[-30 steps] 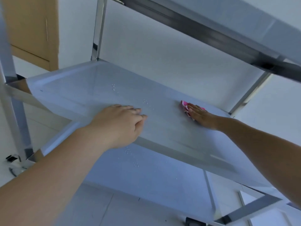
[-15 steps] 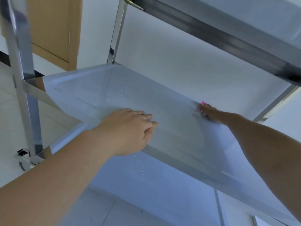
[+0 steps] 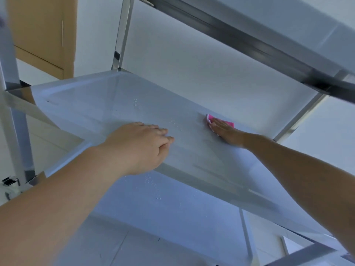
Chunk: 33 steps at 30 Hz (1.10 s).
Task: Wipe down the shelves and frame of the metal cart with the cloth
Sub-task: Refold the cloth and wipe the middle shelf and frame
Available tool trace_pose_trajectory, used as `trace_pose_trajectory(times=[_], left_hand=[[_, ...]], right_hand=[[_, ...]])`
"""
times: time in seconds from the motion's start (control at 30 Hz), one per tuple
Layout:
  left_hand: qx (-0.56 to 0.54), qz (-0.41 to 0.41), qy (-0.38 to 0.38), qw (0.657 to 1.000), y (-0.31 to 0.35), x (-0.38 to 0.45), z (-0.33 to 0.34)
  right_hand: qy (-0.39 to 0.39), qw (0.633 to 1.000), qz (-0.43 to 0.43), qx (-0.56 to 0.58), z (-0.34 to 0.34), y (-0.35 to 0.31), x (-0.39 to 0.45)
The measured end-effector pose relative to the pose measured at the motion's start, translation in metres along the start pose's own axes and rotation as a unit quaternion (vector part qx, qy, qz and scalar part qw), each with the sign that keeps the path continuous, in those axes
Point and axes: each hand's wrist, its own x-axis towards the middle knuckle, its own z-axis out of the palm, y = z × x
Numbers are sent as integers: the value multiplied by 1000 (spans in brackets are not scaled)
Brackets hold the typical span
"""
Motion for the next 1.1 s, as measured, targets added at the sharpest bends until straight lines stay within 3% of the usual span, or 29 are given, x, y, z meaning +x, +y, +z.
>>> trace_pose_trajectory(times=[0.17,0.5,0.63,0.7,0.83,1.1], left_hand=[[3,3,6,1000,1,1,-3],[2,14,9,1000,2,1,-4],[-30,36,44,998,-6,-9,-13],[8,35,81,996,-19,-15,-18],[44,-53,33,997,-39,-20,-17],[22,-54,25,998,-41,-17,-9]], right_hand=[[-57,990,-91,-90,5,-48,-62],[-145,962,-208,-102,15,-93,-154],[-142,961,-215,-100,13,-92,-155],[-141,959,-223,-100,14,-90,-153],[-142,955,-242,-95,15,-84,-144],[-121,964,-216,-91,11,-82,-81]])
